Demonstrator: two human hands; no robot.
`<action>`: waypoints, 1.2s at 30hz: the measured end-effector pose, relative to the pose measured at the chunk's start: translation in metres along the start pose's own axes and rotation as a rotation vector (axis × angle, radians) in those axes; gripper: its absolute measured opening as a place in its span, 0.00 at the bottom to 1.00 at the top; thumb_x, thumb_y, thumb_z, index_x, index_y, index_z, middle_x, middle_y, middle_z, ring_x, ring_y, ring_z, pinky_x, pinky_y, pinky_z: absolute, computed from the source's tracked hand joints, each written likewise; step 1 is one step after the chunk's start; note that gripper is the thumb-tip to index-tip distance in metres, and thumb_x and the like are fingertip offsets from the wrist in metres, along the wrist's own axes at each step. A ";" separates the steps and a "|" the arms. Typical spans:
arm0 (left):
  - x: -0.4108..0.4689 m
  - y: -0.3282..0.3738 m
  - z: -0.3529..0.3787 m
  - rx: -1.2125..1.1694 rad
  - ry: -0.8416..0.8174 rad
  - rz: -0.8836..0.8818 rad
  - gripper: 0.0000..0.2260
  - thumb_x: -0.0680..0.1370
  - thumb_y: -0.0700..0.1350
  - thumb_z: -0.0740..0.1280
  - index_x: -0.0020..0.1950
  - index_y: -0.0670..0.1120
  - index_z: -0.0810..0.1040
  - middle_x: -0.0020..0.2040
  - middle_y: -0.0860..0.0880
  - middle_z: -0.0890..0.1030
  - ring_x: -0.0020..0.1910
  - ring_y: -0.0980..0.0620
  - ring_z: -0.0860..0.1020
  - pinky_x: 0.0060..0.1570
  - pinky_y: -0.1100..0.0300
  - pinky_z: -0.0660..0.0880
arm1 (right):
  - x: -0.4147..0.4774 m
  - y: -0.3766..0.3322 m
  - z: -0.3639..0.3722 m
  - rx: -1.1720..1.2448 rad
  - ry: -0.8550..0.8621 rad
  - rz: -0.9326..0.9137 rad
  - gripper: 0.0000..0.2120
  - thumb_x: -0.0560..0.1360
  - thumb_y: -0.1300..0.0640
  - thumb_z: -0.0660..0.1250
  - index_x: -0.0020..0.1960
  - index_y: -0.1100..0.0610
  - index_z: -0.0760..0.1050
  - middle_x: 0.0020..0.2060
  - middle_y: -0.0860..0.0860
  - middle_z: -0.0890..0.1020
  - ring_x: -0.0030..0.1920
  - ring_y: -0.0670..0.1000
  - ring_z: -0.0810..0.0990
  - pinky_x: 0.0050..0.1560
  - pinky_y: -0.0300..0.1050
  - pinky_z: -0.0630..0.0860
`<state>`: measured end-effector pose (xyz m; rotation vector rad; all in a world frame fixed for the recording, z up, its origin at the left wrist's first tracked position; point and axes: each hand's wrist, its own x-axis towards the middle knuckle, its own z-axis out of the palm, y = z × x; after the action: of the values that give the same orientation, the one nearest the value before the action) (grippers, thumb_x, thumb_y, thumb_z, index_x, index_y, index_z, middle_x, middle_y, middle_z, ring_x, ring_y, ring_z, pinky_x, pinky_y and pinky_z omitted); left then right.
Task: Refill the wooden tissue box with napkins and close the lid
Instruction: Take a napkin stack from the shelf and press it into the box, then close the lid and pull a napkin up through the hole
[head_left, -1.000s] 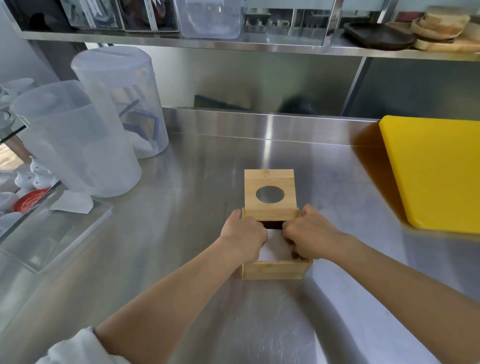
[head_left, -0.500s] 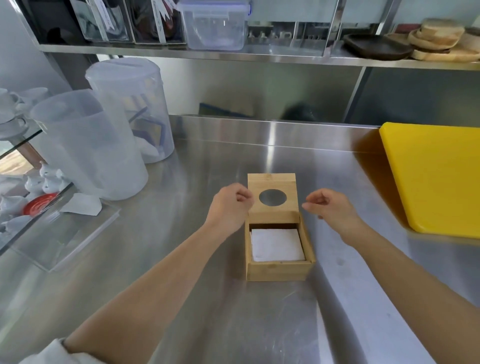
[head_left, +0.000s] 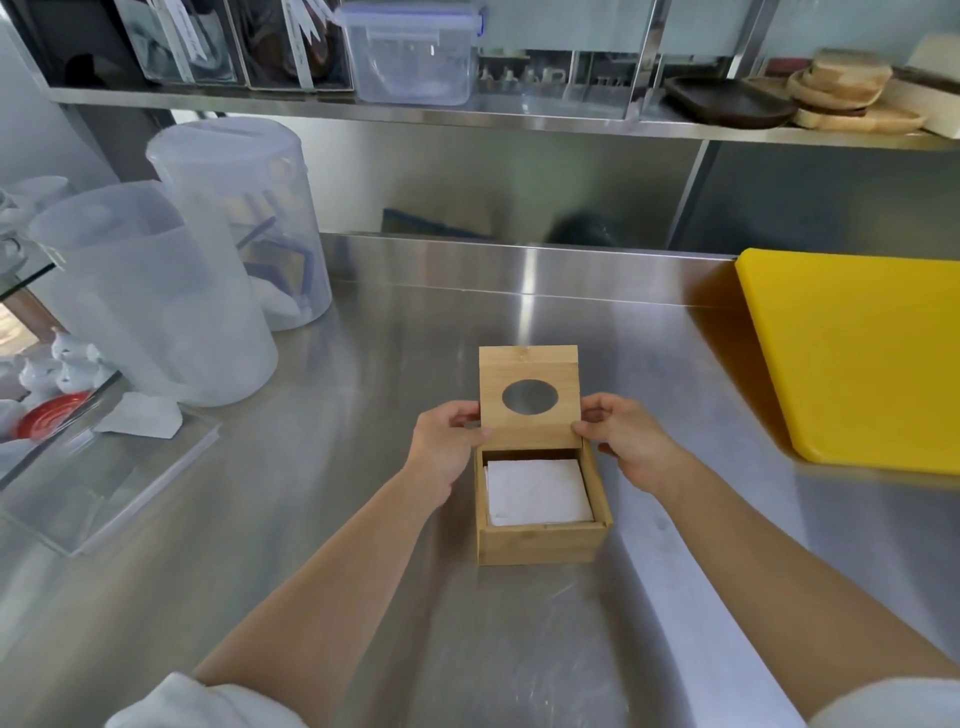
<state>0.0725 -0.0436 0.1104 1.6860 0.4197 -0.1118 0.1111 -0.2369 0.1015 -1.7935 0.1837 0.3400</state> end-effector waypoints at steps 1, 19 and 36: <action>0.000 -0.002 -0.001 0.039 0.005 0.046 0.10 0.73 0.35 0.68 0.52 0.46 0.79 0.47 0.52 0.79 0.48 0.56 0.75 0.50 0.61 0.66 | -0.002 0.002 0.000 -0.001 0.019 -0.037 0.10 0.73 0.69 0.65 0.44 0.54 0.77 0.41 0.49 0.80 0.43 0.46 0.76 0.43 0.37 0.69; -0.001 -0.023 -0.023 0.485 0.039 0.479 0.16 0.76 0.33 0.61 0.55 0.48 0.82 0.55 0.49 0.82 0.58 0.51 0.77 0.56 0.63 0.65 | -0.024 0.014 -0.015 0.089 -0.011 -0.118 0.10 0.75 0.62 0.62 0.48 0.53 0.82 0.58 0.52 0.80 0.59 0.50 0.77 0.54 0.43 0.71; -0.037 -0.044 -0.001 0.423 -0.252 0.245 0.27 0.80 0.55 0.53 0.76 0.51 0.48 0.76 0.59 0.46 0.74 0.62 0.48 0.65 0.69 0.46 | -0.057 0.022 0.004 -0.311 -0.103 -0.065 0.27 0.78 0.43 0.55 0.75 0.47 0.54 0.73 0.47 0.64 0.71 0.48 0.63 0.65 0.40 0.59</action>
<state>0.0229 -0.0460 0.0808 2.0935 -0.0067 -0.2426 0.0500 -0.2413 0.0987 -2.0770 -0.0014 0.4317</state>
